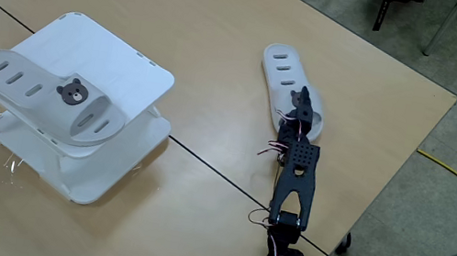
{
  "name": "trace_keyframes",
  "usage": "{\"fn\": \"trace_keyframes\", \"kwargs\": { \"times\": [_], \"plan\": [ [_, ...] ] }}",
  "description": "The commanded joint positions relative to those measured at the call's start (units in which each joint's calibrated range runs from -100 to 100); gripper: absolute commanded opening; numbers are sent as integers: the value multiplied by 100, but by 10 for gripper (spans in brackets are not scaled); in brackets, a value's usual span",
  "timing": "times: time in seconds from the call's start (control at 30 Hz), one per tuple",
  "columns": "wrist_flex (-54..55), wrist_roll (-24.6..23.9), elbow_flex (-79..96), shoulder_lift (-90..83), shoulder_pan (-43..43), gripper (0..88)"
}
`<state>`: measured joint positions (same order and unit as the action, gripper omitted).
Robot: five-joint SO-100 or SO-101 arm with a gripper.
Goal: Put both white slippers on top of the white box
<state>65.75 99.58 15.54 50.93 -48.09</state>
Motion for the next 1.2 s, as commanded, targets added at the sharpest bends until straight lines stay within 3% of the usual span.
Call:
{"fn": "trace_keyframes", "kwargs": {
  "times": [0.0,0.23,0.33,0.4,0.57,0.63,0.83,1.17],
  "plan": [
    [-406,42,-918,19,56,255],
    [-492,42,-954,27,220,217],
    [-501,42,-954,19,335,124],
    [-501,42,-945,27,335,4],
    [-518,42,-1027,-158,302,7],
    [-1105,42,-991,-646,294,7],
    [-4418,42,-1027,-3347,352,7],
    [-6963,42,-1938,-6275,524,7]
  ]
}}
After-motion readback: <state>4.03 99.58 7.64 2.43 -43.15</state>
